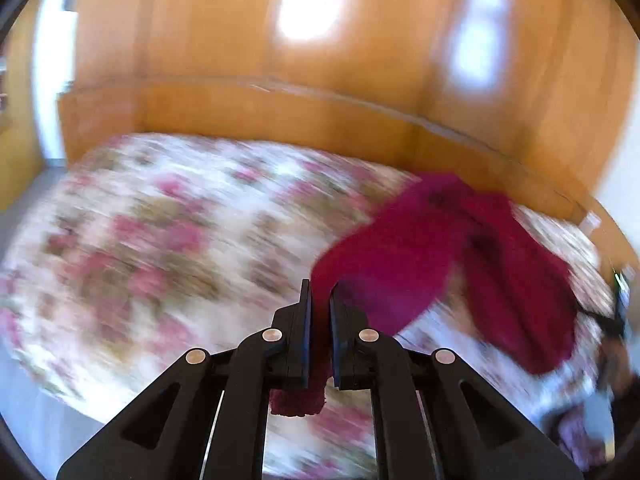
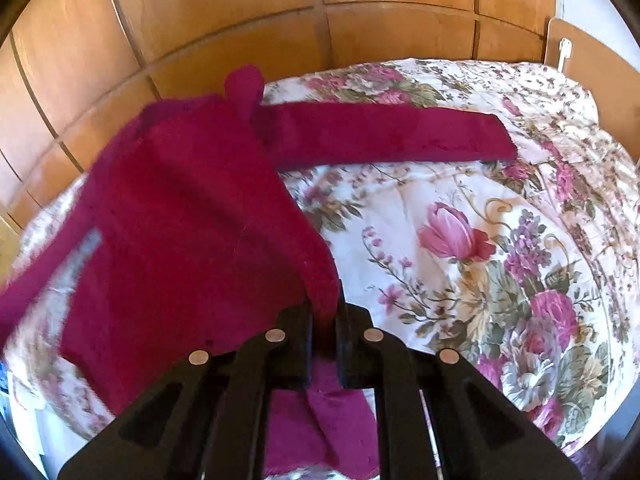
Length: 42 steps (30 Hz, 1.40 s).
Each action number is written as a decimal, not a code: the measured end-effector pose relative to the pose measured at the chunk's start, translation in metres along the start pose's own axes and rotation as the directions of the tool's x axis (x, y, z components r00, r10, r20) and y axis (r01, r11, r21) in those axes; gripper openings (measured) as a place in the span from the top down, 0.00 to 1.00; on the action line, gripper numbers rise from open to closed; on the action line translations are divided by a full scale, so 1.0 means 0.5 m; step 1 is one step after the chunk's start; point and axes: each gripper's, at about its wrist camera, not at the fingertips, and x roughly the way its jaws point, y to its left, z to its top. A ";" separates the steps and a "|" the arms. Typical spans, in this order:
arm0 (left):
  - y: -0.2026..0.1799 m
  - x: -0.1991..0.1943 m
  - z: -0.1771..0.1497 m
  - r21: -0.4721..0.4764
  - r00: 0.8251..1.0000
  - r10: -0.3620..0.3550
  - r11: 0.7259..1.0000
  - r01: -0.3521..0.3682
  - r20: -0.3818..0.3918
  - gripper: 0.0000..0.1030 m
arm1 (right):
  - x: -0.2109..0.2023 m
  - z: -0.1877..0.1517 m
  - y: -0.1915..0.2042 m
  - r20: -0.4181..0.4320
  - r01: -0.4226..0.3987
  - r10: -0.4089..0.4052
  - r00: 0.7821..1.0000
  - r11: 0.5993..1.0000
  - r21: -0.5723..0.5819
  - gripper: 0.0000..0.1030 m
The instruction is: Fold small clothes
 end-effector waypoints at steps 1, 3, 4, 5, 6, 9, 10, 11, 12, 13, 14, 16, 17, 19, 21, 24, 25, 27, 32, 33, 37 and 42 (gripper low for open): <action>0.023 0.008 0.032 -0.002 0.999 0.050 0.999 -0.050 0.014 0.94 | 0.013 0.002 0.006 -0.002 0.013 -0.013 1.000 1.000 -0.004 0.93; 0.046 0.032 0.083 0.002 0.991 0.128 0.992 -0.128 0.033 0.94 | 0.019 0.000 0.004 -0.006 0.028 -0.028 1.000 1.000 -0.008 0.93; 0.058 0.059 0.118 -0.001 0.982 0.185 0.983 -0.186 0.039 0.93 | 0.029 -0.004 0.002 -0.011 0.030 -0.030 0.999 1.000 -0.003 0.93; 0.066 0.082 0.139 -0.003 0.977 0.209 0.978 -0.209 0.027 0.92 | 0.036 -0.004 0.001 -0.016 0.031 -0.031 0.999 1.000 0.002 0.93; 0.075 0.106 0.156 -0.014 0.971 0.237 0.971 -0.237 0.014 0.85 | 0.033 -0.004 0.004 -0.020 0.031 -0.031 0.999 1.000 0.005 0.93; 0.071 0.176 0.192 -0.044 0.943 0.334 0.942 -0.333 0.005 0.56 | 0.034 -0.015 0.011 -0.034 0.029 -0.029 0.999 0.999 0.012 0.93; 0.055 0.189 0.192 -0.057 0.941 0.339 0.939 -0.338 0.012 0.53 | 0.036 -0.017 0.007 -0.036 0.021 -0.020 0.999 0.999 0.024 0.93; 0.043 0.191 0.186 -0.071 0.954 0.300 0.952 -0.299 0.012 0.52 | 0.036 -0.020 0.008 -0.039 0.012 -0.011 0.999 0.999 0.034 0.93; 0.017 0.197 0.173 -0.087 0.978 0.208 0.975 -0.207 0.002 0.52 | 0.035 -0.021 0.008 -0.042 0.008 -0.006 0.999 0.999 0.038 0.92; 0.002 0.197 0.160 -0.093 0.991 0.134 0.987 -0.134 -0.007 0.52 | 0.038 -0.022 0.007 -0.047 0.009 -0.007 0.999 0.999 0.039 0.92; -0.029 0.203 0.140 -0.090 0.999 0.044 0.995 -0.046 -0.023 0.52 | 0.040 -0.021 0.006 -0.052 0.010 -0.008 0.999 0.999 0.037 0.92; -0.104 0.216 0.091 -0.080 0.985 -0.157 0.985 0.151 -0.076 0.52 | 0.045 -0.020 0.006 -0.062 0.009 -0.007 0.998 0.999 0.036 0.91; -0.155 0.232 0.053 -0.090 0.951 -0.284 0.958 0.274 -0.125 0.52 | 0.048 -0.019 0.005 -0.068 0.007 -0.005 0.998 0.999 0.036 0.90; -0.218 0.257 0.008 -0.115 0.889 -0.414 0.910 0.399 -0.195 0.52 | 0.052 -0.018 0.005 -0.074 0.003 -0.001 0.997 0.999 0.032 0.89; -0.298 0.290 -0.045 -0.143 0.812 -0.516 0.857 0.496 -0.272 0.52 | 0.055 -0.017 0.005 -0.078 -0.001 0.003 0.997 1.000 0.026 0.89; -0.371 0.328 -0.090 -0.145 0.763 -0.554 0.830 0.539 -0.334 0.52 | 0.057 -0.014 0.005 -0.085 -0.008 0.009 0.996 1.000 0.012 0.89; -0.384 0.335 -0.096 -0.143 0.762 -0.548 0.833 0.534 -0.344 0.52 | 0.058 -0.013 0.005 -0.088 -0.010 0.010 0.996 1.000 0.005 0.89; -0.408 0.353 -0.110 -0.131 0.760 -0.531 0.842 0.524 -0.375 0.86 | 0.059 -0.009 0.006 -0.090 -0.011 0.010 0.996 1.000 -0.006 0.89; -0.393 0.317 -0.103 -0.081 0.803 -0.504 0.858 0.507 -0.318 0.98 | 0.020 0.005 0.017 -0.050 -0.042 0.041 0.998 0.999 -0.029 0.92; -0.377 0.297 -0.098 -0.080 0.811 -0.505 0.859 0.505 -0.296 0.98 | 0.009 0.008 0.019 -0.039 -0.055 0.054 0.998 0.998 -0.028 0.92; -0.286 0.200 -0.081 -0.038 0.851 -0.479 0.875 0.483 -0.215 0.98 | -0.074 0.011 0.042 0.029 -0.172 0.173 0.984 0.984 -0.043 0.92; -0.175 0.078 -0.135 -0.024 0.905 -0.381 0.923 0.383 -0.190 0.98 | -0.108 -0.061 0.106 -0.037 -0.270 0.268 0.963 0.955 -0.123 0.92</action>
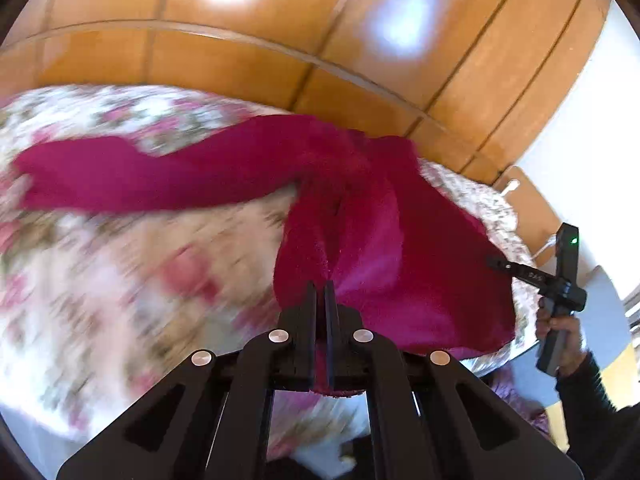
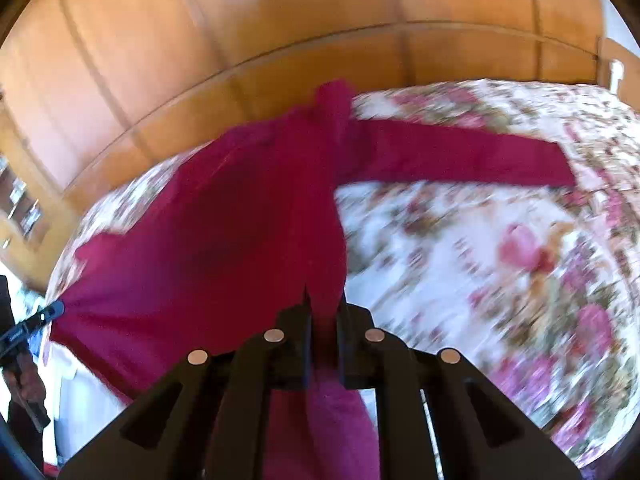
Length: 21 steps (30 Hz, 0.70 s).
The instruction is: Fold small clothes
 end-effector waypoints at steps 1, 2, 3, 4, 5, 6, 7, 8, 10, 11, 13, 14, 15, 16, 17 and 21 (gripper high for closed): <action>0.012 -0.017 -0.025 -0.021 1.000 0.022 1.000 -0.022 -0.010 0.98 | 0.008 -0.017 0.013 -0.023 0.000 -0.001 1.000 1.000 -0.020 0.92; 0.031 -0.033 -0.058 -0.053 0.999 0.044 0.998 -0.046 -0.032 0.98 | 0.021 -0.042 0.027 -0.058 0.003 -0.006 0.998 0.999 -0.044 0.92; 0.047 -0.041 -0.091 -0.073 0.996 0.071 0.994 -0.075 -0.059 0.98 | 0.036 -0.066 0.036 -0.092 0.008 -0.012 0.996 0.999 -0.054 0.92; 0.056 -0.039 -0.122 -0.090 0.991 0.101 0.990 -0.109 -0.092 0.98 | 0.045 -0.083 0.039 -0.112 0.010 -0.017 0.994 0.998 -0.054 0.93; 0.062 -0.029 -0.145 -0.108 0.986 0.112 0.986 -0.126 -0.123 0.98 | 0.056 -0.100 0.039 -0.135 0.012 -0.018 0.991 0.999 -0.048 0.93; 0.072 -0.021 -0.169 -0.126 0.980 0.124 0.981 -0.144 -0.157 0.98 | 0.066 -0.114 0.037 -0.156 0.007 -0.013 0.988 0.999 -0.038 0.93; 0.074 -0.020 -0.182 -0.132 0.975 0.139 0.978 -0.162 -0.171 0.98 | 0.067 -0.121 0.031 -0.163 -0.002 -0.003 0.987 1.000 -0.030 0.92; 0.081 -0.013 -0.190 -0.143 0.970 0.156 0.973 -0.184 -0.189 0.98 | 0.068 -0.120 0.025 -0.165 -0.018 0.016 0.986 1.000 -0.011 0.90; 0.084 -0.014 -0.181 -0.164 0.971 0.164 0.967 -0.193 -0.175 0.98 | 0.059 -0.105 0.001 -0.138 -0.032 0.036 0.990 0.999 0.031 0.79; 0.082 -0.016 -0.166 -0.161 0.974 0.167 0.968 -0.192 -0.156 0.98 | 0.051 -0.092 -0.015 -0.112 -0.026 0.032 0.993 0.998 0.050 0.75; 0.071 -0.025 -0.139 -0.138 0.975 0.187 0.969 -0.203 -0.119 0.98 | 0.038 -0.058 -0.077 -0.047 -0.015 0.023 0.999 0.989 0.149 0.52; 0.059 -0.023 -0.116 -0.119 0.975 0.200 0.970 -0.210 -0.096 0.98 | 0.034 -0.042 -0.107 -0.017 -0.006 0.010 1.000 0.979 0.204 0.48; 0.051 -0.020 -0.100 -0.101 0.975 0.206 0.972 -0.214 -0.083 0.98 | 0.032 -0.018 -0.163 0.028 -0.001 -0.007 1.000 0.956 0.295 0.48; 0.039 -0.012 -0.079 -0.074 0.975 0.212 0.974 -0.216 -0.067 0.98 | 0.033 -0.002 -0.202 0.056 -0.006 -0.014 0.998 0.935 0.354 0.48; 0.028 -0.003 -0.063 -0.052 0.974 0.217 0.974 -0.220 -0.057 0.98 | 0.039 0.017 -0.248 0.083 -0.009 -0.029 0.996 0.907 0.421 0.48; -0.022 0.046 -0.026 0.036 0.975 0.215 0.976 -0.214 -0.056 0.98 | 0.093 0.087 -0.414 0.110 0.036 -0.139 0.984 0.763 0.645 0.49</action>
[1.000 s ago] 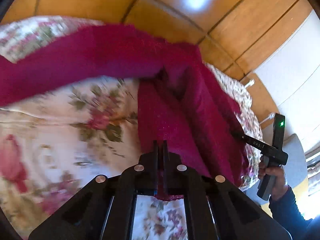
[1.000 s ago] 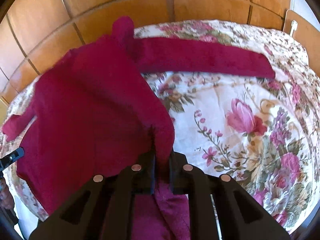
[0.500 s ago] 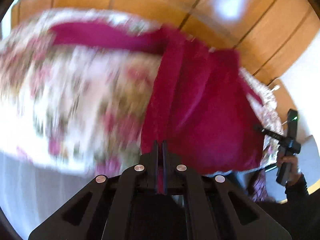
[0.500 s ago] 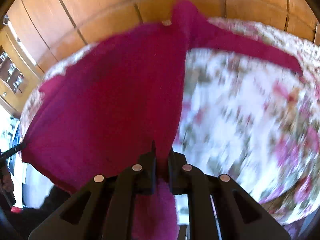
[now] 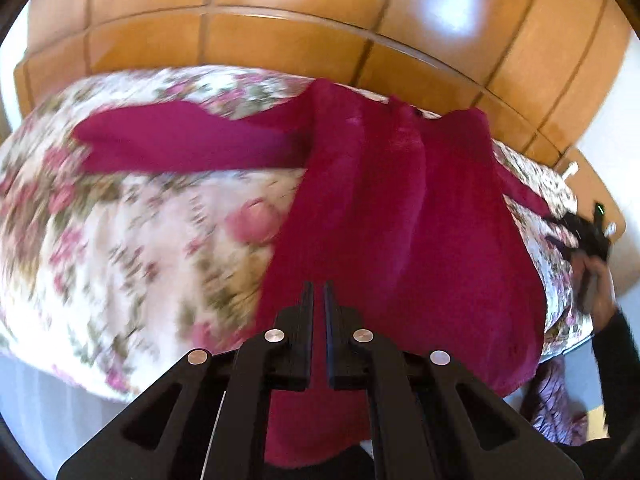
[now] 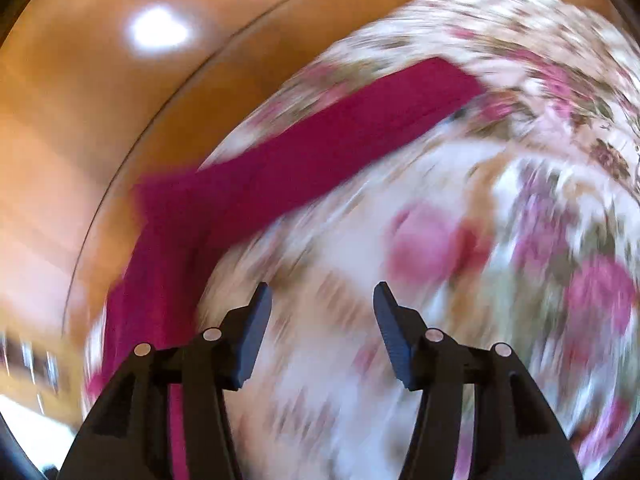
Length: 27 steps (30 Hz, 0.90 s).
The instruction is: Fold small clothes
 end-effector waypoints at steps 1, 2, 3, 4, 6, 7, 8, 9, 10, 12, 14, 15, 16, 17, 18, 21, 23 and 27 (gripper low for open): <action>-0.012 0.006 0.004 0.013 1.000 -0.006 1.000 0.006 -0.004 0.98 | 0.016 0.024 -0.013 0.010 0.008 -0.009 1.000 0.999 0.041 0.49; -0.029 0.015 0.009 0.027 1.000 -0.016 0.999 0.016 -0.011 0.98 | 0.038 0.055 -0.026 0.026 0.021 -0.023 0.999 0.996 0.092 0.49; -0.044 0.025 0.012 0.034 1.000 -0.024 0.999 0.025 -0.016 0.90 | 0.055 0.077 -0.034 0.037 0.036 -0.041 0.998 0.991 0.131 0.50; -0.059 0.038 0.017 0.036 0.999 -0.041 0.998 0.042 -0.025 0.85 | 0.066 0.094 -0.038 0.043 0.043 -0.051 0.998 0.986 0.160 0.50; -0.080 0.055 0.019 0.035 0.997 -0.066 0.997 0.068 -0.036 0.79 | 0.093 0.135 -0.038 0.062 0.068 -0.080 0.995 0.981 0.180 0.48; -0.088 0.059 0.018 0.034 0.996 -0.074 0.997 0.075 -0.041 0.79 | 0.094 0.147 -0.037 0.058 0.083 -0.094 0.994 0.982 0.170 0.49; -0.100 0.071 0.020 0.035 0.995 -0.082 0.996 0.084 -0.051 0.79 | 0.104 0.162 -0.030 0.049 0.112 -0.121 0.991 0.983 0.148 0.52; -0.109 0.079 0.022 0.038 0.995 -0.085 0.995 0.088 -0.059 0.79 | 0.105 0.178 -0.023 0.042 0.144 -0.149 0.988 0.983 0.110 0.75; -0.118 0.088 0.025 0.040 0.994 -0.087 0.995 0.090 -0.066 0.79 | 0.098 0.180 -0.014 0.039 0.166 -0.169 0.985 0.984 0.069 0.94; -0.131 0.102 0.026 0.050 0.993 -0.090 0.994 0.094 -0.077 0.79 | 0.076 0.184 0.001 0.064 0.196 -0.194 0.979 0.980 -0.020 0.95; -0.137 0.109 0.032 0.053 0.992 -0.096 0.994 0.100 -0.080 0.79 | 0.030 0.191 0.003 0.128 0.257 -0.243 0.962 0.961 -0.107 0.95; -0.135 0.111 0.034 0.050 0.992 -0.101 0.993 0.105 -0.080 0.79 | 0.013 0.198 -0.005 0.155 0.284 -0.264 0.952 0.951 -0.120 0.95; -0.134 0.114 0.036 0.045 0.991 -0.108 0.993 0.112 -0.083 0.79 | -0.012 0.206 -0.019 0.193 0.336 -0.310 0.931 0.934 -0.119 0.95; -0.133 0.117 0.036 0.044 0.990 -0.110 0.993 0.114 -0.086 0.79 | -0.031 0.215 -0.038 0.219 0.378 -0.349 0.911 0.920 -0.103 0.95; -0.133 0.121 0.037 0.046 0.990 -0.109 0.993 0.113 -0.087 0.79 | -0.044 0.225 -0.058 0.232 0.407 -0.380 0.896 0.910 -0.081 0.95; -0.129 0.128 0.041 0.043 0.990 -0.112 0.992 0.116 -0.091 0.79 | -0.062 0.247 -0.125 0.220 0.478 -0.461 0.860 0.878 -0.027 0.95; -0.121 0.130 0.048 0.022 0.990 -0.114 0.993 0.117 -0.086 0.79 | -0.044 0.244 -0.150 0.160 0.472 -0.462 0.872 0.881 -0.029 0.95; -0.081 0.110 0.059 -0.049 0.995 -0.093 0.995 0.092 -0.021 0.48 | -0.072 0.199 -0.147 0.178 0.398 -0.389 0.904 0.917 -0.017 0.35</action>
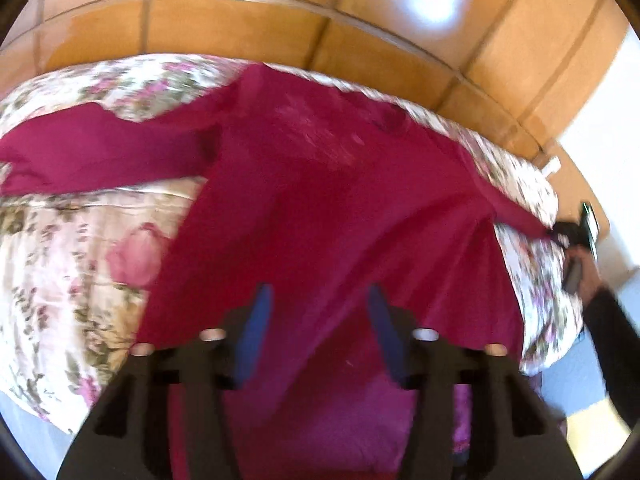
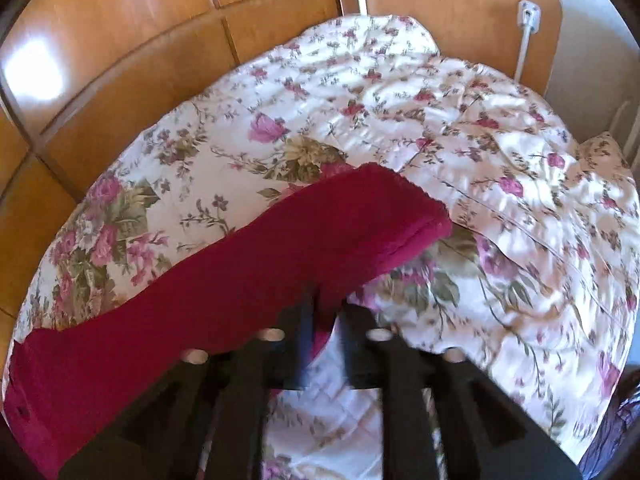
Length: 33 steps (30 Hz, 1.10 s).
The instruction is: Fold small clothes
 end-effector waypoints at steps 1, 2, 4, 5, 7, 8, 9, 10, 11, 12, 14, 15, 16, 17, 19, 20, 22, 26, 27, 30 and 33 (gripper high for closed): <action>0.013 -0.006 0.001 -0.014 1.000 0.006 1.000 -0.006 0.006 0.48 | -0.022 -0.020 0.004 0.009 -0.039 0.039 0.999 0.999 -0.006 0.33; 0.023 -0.010 0.000 -0.020 1.000 0.019 1.000 -0.018 0.010 0.48 | -0.046 -0.046 0.015 -0.006 -0.082 0.082 0.997 0.996 -0.045 0.34; 0.053 -0.020 -0.004 -0.040 0.998 0.052 0.998 -0.051 0.020 0.48 | -0.074 -0.100 0.058 -0.077 -0.210 0.202 0.976 0.970 -0.118 0.34; 0.065 -0.023 -0.007 -0.053 0.998 0.055 0.997 -0.053 0.019 0.48 | -0.095 -0.134 0.077 -0.125 -0.278 0.259 0.958 0.947 -0.163 0.34; 0.087 -0.031 -0.014 -0.073 0.997 0.070 0.995 -0.068 0.022 0.48 | -0.143 -0.217 0.118 -0.240 -0.425 0.370 0.898 0.870 -0.250 0.34; 0.097 -0.034 -0.020 -0.078 0.996 0.083 0.994 -0.081 0.023 0.48 | -0.167 -0.262 0.138 -0.302 -0.491 0.409 0.861 0.825 -0.280 0.35; 0.107 -0.036 -0.027 -0.080 0.995 0.093 0.993 -0.091 0.025 0.48 | -0.199 -0.324 0.165 -0.377 -0.562 0.442 0.814 0.763 -0.320 0.36; 0.115 -0.037 -0.031 -0.089 0.995 0.093 0.992 -0.091 0.023 0.48 | -0.216 -0.360 0.179 -0.417 -0.596 0.452 0.789 0.728 -0.339 0.37; 0.118 -0.039 -0.037 -0.096 0.996 0.091 0.991 -0.089 0.019 0.48 | -0.232 -0.406 0.196 -0.469 -0.630 0.451 0.759 0.691 -0.356 0.38; 0.121 -0.040 -0.041 -0.098 0.996 0.091 0.991 -0.089 0.018 0.48 | -0.241 -0.446 0.212 -0.510 -0.644 0.431 0.744 0.666 -0.377 0.40; 0.122 -0.039 -0.049 -0.091 0.995 0.096 0.991 -0.094 0.020 0.48 | -0.254 -0.530 0.243 -0.557 -0.628 0.345 0.755 0.624 -0.465 0.47; 0.123 -0.041 -0.054 -0.089 0.995 0.098 0.991 -0.096 0.023 0.48 | -0.254 -0.560 0.254 -0.575 -0.627 0.315 0.755 0.607 -0.489 0.67; 0.124 -0.042 -0.058 -0.092 0.995 0.097 0.991 -0.094 0.024 0.48 | -0.256 -0.591 0.264 -0.587 -0.616 0.276 0.761 0.591 -0.520 0.89; 0.127 -0.044 -0.060 -0.096 0.995 0.095 0.991 -0.092 0.025 0.48 | -0.260 -0.601 0.268 -0.576 -0.599 0.256 0.777 0.581 -0.551 0.90; 0.137 -0.055 -0.062 -0.103 0.994 0.098 0.990 -0.094 0.038 0.48 | -0.277 -0.596 0.259 -0.535 -0.558 0.229 0.813 0.570 -0.603 0.92; 0.149 -0.066 -0.060 -0.108 0.993 0.109 0.989 -0.103 0.053 0.48 | -0.285 -0.581 0.244 -0.519 -0.539 0.222 0.825 0.581 -0.609 0.92; 0.188 -0.090 -0.050 -0.143 0.986 0.144 0.981 -0.130 0.088 0.48 | -0.293 -0.550 0.212 -0.488 -0.494 0.193 0.851 0.606 -0.623 0.92; 0.283 -0.114 -0.015 -0.233 0.955 0.273 0.942 -0.241 0.115 0.36 | -0.284 -0.515 0.179 -0.457 -0.436 0.147 0.877 0.642 -0.631 0.91; 0.303 -0.117 -0.006 -0.255 0.946 0.302 0.930 -0.265 0.119 0.36 | -0.279 -0.512 0.184 -0.445 -0.419 0.138 0.885 0.654 -0.629 0.84; 0.380 -0.123 0.036 -0.331 0.922 0.371 0.888 -0.318 0.110 0.36 | -0.279 -0.500 0.201 -0.410 -0.401 0.154 0.899 0.668 -0.627 0.53; 0.460 -0.126 0.079 -0.420 0.906 0.412 0.843 -0.336 0.102 0.36 | -0.311 -0.467 0.237 -0.335 -0.386 0.214 0.918 0.680 -0.623 0.35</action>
